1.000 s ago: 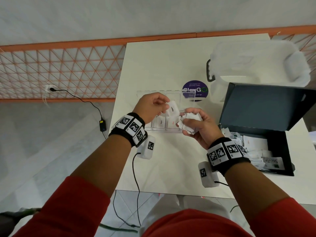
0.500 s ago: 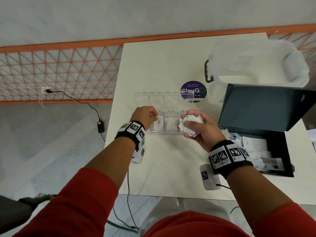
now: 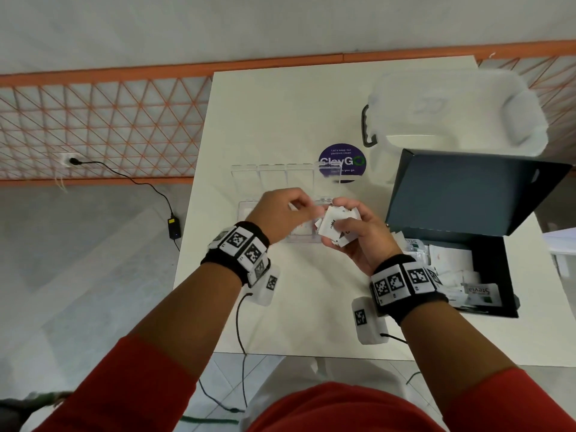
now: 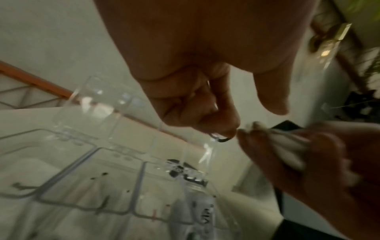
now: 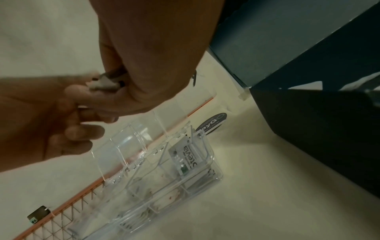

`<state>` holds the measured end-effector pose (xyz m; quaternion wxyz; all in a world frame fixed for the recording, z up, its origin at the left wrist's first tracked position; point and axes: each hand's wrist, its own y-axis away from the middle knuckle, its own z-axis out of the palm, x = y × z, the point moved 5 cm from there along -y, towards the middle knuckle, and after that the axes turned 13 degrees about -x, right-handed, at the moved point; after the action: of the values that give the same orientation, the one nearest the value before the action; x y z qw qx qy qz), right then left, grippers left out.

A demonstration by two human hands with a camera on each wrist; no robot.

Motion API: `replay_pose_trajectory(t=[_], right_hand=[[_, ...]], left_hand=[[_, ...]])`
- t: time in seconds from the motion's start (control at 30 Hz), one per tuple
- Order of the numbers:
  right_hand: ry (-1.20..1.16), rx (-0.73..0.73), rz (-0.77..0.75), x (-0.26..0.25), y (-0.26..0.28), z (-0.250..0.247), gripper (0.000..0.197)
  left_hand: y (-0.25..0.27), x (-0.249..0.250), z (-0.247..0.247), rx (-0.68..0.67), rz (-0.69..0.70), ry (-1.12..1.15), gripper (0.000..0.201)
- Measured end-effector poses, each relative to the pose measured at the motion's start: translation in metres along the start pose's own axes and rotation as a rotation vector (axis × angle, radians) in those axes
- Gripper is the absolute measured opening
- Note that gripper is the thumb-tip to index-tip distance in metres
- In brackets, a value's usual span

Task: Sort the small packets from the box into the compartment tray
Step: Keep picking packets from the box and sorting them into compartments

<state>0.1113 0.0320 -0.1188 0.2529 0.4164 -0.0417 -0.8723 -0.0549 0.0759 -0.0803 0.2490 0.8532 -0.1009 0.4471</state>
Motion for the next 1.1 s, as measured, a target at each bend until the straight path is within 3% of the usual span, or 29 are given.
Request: replay_pose_trajectory(t=[0.13, 0.27, 0.43, 0.63, 0.73, 0.87, 1.1], right_hand=[[0.051, 0.045, -0.026, -0.003, 0.000, 0.002, 0.035], [0.088, 0.107, 0.007, -0.001, 0.002, 0.001, 0.030], [0.179, 0.116, 0.061, -0.002, 0.003, 0.000, 0.018], [0.278, 0.056, 0.096, -0.005, 0.004, 0.004, 0.020], [0.347, 0.064, 0.138, -0.001, 0.002, 0.005, 0.017], [0.338, 0.085, 0.173, 0.002, 0.001, 0.007, 0.009], [0.302, 0.107, 0.184, 0.004, -0.003, 0.016, 0.011]], left_hand=[[0.005, 0.012, 0.020, -0.121, -0.033, 0.015, 0.040], [0.006, 0.014, 0.021, -0.114, -0.032, 0.110, 0.028], [0.003, 0.018, 0.008, -0.174, -0.100, -0.018, 0.029], [0.004, 0.026, -0.001, -0.322, -0.155, -0.174, 0.020], [0.004, 0.028, -0.007, -0.268, -0.159, -0.234, 0.016], [0.006, 0.024, -0.012, -0.196, -0.164, -0.148, 0.030], [0.014, 0.020, -0.024, 0.019, -0.064, 0.075, 0.020]])
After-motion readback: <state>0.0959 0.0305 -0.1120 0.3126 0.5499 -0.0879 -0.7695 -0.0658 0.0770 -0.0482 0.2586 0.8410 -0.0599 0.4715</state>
